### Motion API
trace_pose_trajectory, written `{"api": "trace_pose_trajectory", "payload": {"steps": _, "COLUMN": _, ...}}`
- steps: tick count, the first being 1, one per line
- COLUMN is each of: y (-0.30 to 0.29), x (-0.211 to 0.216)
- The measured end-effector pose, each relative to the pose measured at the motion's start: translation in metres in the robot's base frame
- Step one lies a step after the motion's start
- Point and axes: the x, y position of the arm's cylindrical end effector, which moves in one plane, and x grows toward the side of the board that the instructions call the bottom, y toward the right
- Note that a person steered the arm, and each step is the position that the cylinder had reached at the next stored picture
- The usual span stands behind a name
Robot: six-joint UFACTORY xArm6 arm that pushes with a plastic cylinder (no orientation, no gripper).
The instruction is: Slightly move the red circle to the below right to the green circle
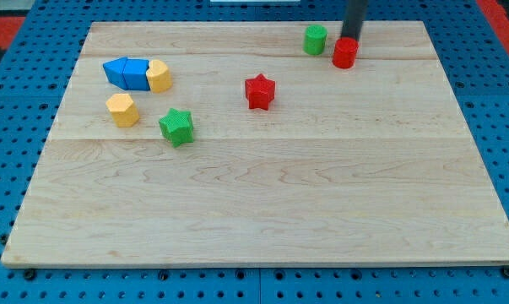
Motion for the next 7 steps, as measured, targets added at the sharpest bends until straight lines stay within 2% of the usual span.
{"api": "trace_pose_trajectory", "payload": {"steps": 1, "y": 0.016, "x": 0.0}}
{"api": "trace_pose_trajectory", "payload": {"steps": 3, "y": -0.02, "x": 0.008}}
{"api": "trace_pose_trajectory", "payload": {"steps": 7, "y": -0.016, "x": 0.03}}
